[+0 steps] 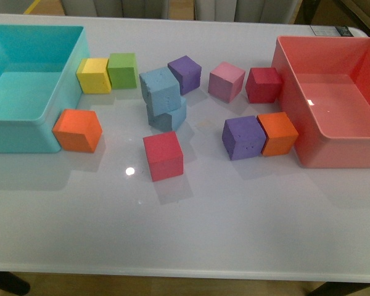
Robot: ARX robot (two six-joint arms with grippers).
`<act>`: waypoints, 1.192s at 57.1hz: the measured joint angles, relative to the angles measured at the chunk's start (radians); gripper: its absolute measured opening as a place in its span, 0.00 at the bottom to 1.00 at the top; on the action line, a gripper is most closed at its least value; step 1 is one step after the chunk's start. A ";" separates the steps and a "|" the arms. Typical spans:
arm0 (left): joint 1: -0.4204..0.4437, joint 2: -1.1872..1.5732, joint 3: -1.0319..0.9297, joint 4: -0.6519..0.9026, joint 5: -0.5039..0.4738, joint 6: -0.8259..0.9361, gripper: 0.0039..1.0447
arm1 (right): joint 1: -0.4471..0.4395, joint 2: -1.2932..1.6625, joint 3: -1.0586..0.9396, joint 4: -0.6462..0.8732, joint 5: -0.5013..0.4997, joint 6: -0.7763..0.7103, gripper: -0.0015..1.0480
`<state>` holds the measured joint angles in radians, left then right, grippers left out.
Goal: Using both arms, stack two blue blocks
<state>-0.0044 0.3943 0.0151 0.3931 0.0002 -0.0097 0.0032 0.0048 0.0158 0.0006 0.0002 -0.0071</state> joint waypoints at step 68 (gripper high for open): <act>0.000 -0.388 0.000 -0.391 0.000 0.001 0.08 | 0.000 0.000 0.000 0.000 0.000 0.000 0.91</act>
<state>-0.0044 0.0063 0.0151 0.0017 0.0002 -0.0090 0.0032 0.0048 0.0158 0.0006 -0.0002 -0.0071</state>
